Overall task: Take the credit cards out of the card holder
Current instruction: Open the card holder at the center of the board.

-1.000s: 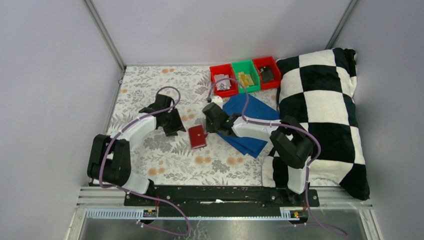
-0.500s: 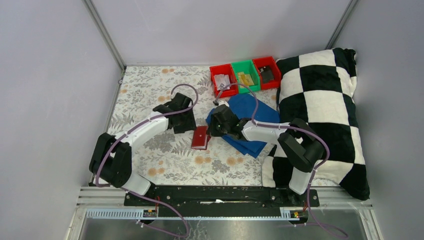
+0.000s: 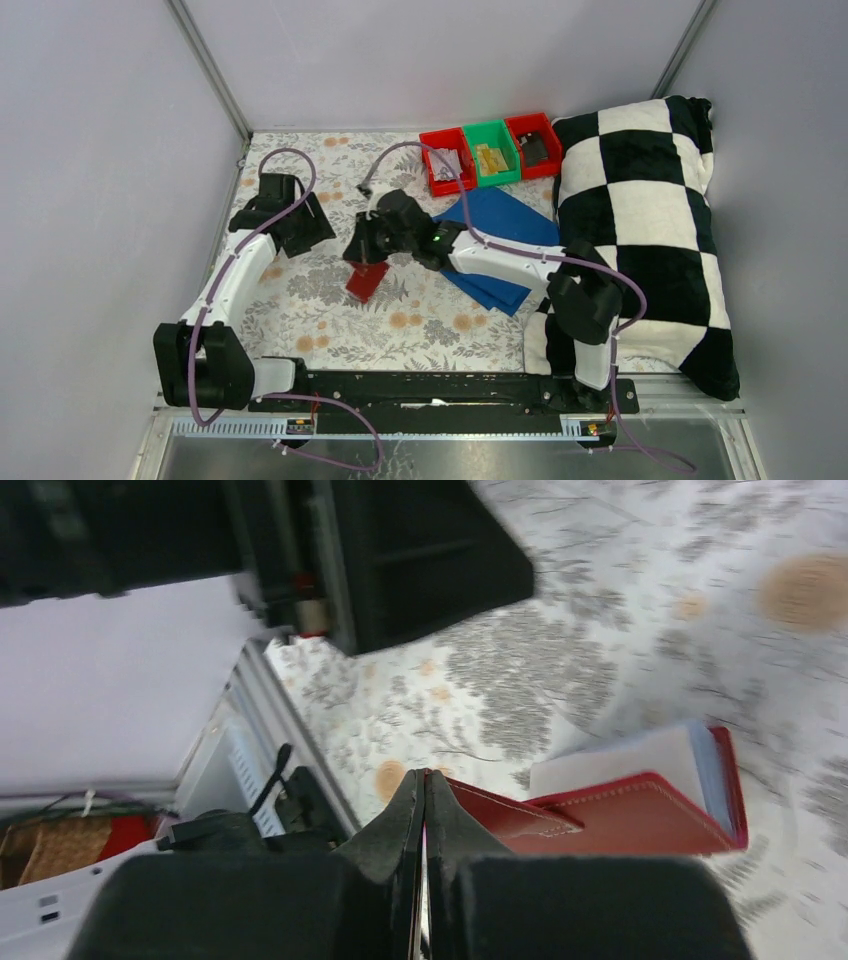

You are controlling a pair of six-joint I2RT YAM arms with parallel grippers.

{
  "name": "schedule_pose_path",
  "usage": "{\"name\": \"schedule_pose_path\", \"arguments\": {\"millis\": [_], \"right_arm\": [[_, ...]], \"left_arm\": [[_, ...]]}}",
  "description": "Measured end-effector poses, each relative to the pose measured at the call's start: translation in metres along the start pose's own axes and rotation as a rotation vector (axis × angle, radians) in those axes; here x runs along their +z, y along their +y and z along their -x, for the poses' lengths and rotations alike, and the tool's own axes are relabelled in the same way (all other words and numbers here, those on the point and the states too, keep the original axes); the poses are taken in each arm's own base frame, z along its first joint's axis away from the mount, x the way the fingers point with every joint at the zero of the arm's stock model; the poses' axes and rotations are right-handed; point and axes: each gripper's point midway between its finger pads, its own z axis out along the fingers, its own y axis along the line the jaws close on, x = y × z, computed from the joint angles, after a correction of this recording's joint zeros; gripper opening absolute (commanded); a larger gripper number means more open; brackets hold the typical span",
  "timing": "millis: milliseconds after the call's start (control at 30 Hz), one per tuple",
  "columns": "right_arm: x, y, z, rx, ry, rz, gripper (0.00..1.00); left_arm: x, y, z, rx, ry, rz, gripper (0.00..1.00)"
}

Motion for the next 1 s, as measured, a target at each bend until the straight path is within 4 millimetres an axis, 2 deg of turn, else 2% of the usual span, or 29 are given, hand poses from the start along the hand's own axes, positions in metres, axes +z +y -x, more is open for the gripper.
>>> {"name": "schedule_pose_path", "arguments": {"millis": [100, 233, 300, 433, 633, 767, 867, 967, 1000], "right_arm": [[0.015, 0.019, -0.009, -0.015, 0.035, 0.052, 0.00], [0.020, 0.007, -0.026, -0.006, 0.080, 0.024, 0.00], [0.019, -0.001, -0.030, 0.000, 0.088, 0.009, 0.00], [0.009, -0.029, -0.050, 0.017, 0.112, -0.051, 0.00], [-0.028, -0.092, -0.106, 0.044, 0.187, -0.206, 0.00], [-0.050, -0.130, -0.139, 0.037, 0.233, -0.316, 0.00], [-0.057, -0.145, -0.147, 0.042, 0.241, -0.361, 0.00], [-0.060, -0.152, -0.144, 0.036, 0.224, -0.394, 0.01], [-0.062, -0.155, -0.142, 0.028, 0.211, -0.411, 0.06]], "left_arm": [[-0.001, 0.007, -0.002, -0.001, 0.021, 0.003, 0.68], [-0.001, 0.009, -0.005, 0.005, 0.040, -0.012, 0.68], [0.002, 0.009, -0.012, 0.007, 0.062, -0.024, 0.73], [0.010, 0.007, -0.033, 0.000, 0.128, -0.069, 0.76], [0.023, 0.007, -0.056, -0.028, 0.203, -0.105, 0.76], [0.026, 0.005, -0.059, -0.041, 0.215, -0.124, 0.75], [0.029, 0.001, -0.058, -0.045, 0.212, -0.142, 0.75], [0.031, 0.001, -0.060, -0.047, 0.213, -0.148, 0.75], [0.032, 0.002, -0.063, -0.048, 0.219, -0.151, 0.75]]}}
